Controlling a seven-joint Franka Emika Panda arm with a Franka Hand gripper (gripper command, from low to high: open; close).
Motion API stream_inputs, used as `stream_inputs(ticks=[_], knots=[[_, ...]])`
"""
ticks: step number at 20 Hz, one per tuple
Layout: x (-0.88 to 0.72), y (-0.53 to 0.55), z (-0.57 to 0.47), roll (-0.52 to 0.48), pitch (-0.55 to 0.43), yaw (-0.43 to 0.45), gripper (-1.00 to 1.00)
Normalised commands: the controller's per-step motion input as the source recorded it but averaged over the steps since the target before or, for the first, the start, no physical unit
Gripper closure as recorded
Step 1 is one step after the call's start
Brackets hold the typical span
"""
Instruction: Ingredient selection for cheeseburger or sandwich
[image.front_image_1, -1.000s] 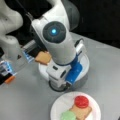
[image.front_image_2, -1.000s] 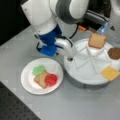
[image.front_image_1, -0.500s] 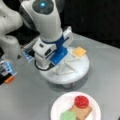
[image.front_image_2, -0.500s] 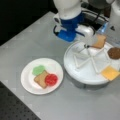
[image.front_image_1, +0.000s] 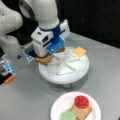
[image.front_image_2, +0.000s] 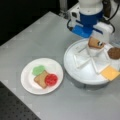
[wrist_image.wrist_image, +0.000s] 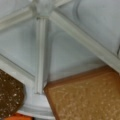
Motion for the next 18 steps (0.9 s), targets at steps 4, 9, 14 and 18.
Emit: stream_inputs(ticks=[4,9,14,18], knots=[[0.22,0.18,-0.19,0.001,-0.019,-0.122,-1.0],[0.18,0.06,-0.13,0.042,0.017,-0.108,-1.0],[0.04,0.06,-0.1,-0.005,0.026,-0.12,-1.0],[-0.05,0.09,-0.13,-0.105,0.001,-0.138,-1.0]])
